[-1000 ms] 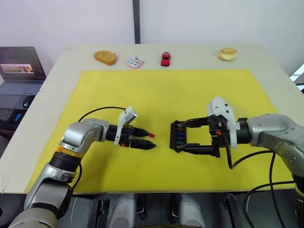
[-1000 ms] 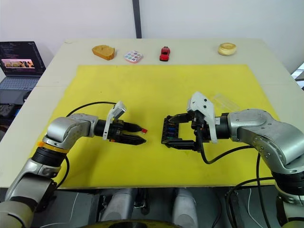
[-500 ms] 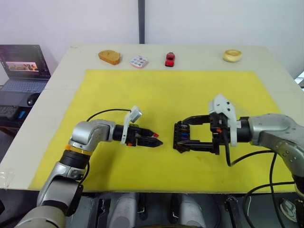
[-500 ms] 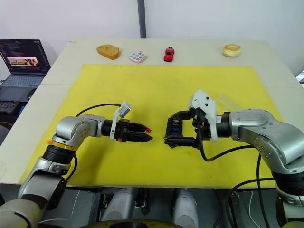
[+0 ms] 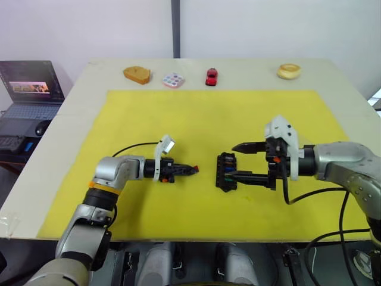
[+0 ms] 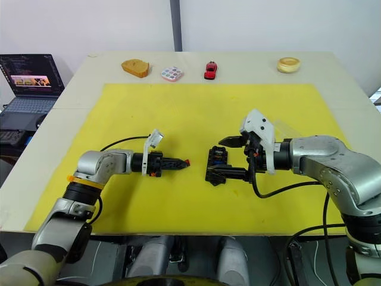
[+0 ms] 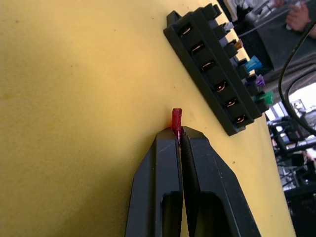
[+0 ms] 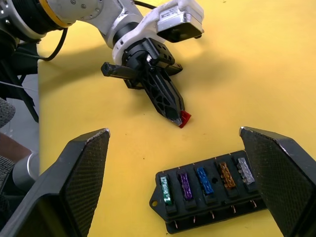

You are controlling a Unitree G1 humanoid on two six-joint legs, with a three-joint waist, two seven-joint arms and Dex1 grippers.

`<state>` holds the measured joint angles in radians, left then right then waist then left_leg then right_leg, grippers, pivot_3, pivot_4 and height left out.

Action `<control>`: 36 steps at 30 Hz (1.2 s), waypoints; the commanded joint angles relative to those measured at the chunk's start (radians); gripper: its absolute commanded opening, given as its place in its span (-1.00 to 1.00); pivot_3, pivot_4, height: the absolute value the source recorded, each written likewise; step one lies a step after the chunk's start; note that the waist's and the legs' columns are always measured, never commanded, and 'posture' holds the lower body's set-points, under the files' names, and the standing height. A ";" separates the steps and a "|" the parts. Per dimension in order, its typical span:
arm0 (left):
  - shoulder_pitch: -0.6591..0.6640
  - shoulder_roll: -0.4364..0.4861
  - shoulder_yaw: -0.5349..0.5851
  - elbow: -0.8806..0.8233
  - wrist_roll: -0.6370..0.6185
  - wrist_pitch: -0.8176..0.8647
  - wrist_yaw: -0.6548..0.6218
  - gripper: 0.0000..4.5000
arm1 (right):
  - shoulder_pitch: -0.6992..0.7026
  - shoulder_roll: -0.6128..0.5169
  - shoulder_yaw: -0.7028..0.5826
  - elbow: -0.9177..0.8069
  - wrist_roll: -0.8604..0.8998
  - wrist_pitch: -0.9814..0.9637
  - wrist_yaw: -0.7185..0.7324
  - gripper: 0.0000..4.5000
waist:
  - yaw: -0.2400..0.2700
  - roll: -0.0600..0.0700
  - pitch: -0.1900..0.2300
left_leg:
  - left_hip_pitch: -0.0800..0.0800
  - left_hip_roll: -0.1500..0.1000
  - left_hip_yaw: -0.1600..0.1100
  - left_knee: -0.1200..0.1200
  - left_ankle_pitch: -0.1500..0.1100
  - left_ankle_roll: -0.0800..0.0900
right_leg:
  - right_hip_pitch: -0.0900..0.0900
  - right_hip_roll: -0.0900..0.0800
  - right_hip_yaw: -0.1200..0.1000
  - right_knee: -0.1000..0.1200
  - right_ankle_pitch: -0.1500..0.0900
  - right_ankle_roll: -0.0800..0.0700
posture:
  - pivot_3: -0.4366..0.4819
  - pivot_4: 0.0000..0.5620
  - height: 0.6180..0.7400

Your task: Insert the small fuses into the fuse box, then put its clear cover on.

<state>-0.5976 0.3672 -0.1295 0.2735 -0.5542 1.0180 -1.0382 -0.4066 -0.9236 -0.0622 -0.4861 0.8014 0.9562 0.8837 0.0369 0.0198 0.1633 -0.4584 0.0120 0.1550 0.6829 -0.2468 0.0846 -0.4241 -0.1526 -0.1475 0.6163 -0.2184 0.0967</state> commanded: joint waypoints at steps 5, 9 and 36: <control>0.054 -0.017 0.283 -0.158 -0.236 0.130 0.088 -0.98 | -0.181 0.063 -0.087 0.100 0.254 0.296 -0.115 1.00 | -0.024 -0.001 0.001 | -0.002 0.003 0.000 0.000 0.000 -0.001 | -0.002 0.002 0.001 0.001 0.000 0.000 | -0.05 -0.47 1.00; 0.045 -0.091 0.474 -0.290 -0.443 0.199 0.231 -0.98 | -0.306 0.192 -0.157 0.201 0.386 0.361 -0.248 1.00 | -0.031 -0.003 0.002 | -0.004 0.003 0.000 -0.001 0.001 -0.001 | -0.001 0.002 0.001 0.003 0.002 0.004 | -0.05 -0.47 1.00; -0.018 -0.213 0.441 -0.528 -0.857 -0.062 0.633 -1.00 | -0.520 0.413 -0.196 0.415 0.855 0.258 -0.711 -0.55 | -0.027 -0.004 0.003 | -0.004 0.000 0.003 -0.001 0.003 0.003 | 0.000 0.007 0.001 0.003 0.005 0.009 | -0.05 -0.47 1.00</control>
<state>-0.6141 0.1458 0.3229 -0.2376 -1.3827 0.9719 -0.4057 -0.9155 -0.4940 -0.2469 -0.0432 1.6234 1.2342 0.1778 0.0098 0.0163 0.1658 -0.4626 0.0127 0.1581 0.6818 -0.2443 0.0872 -0.4239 -0.1453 -0.1459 0.6188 -0.2131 0.1056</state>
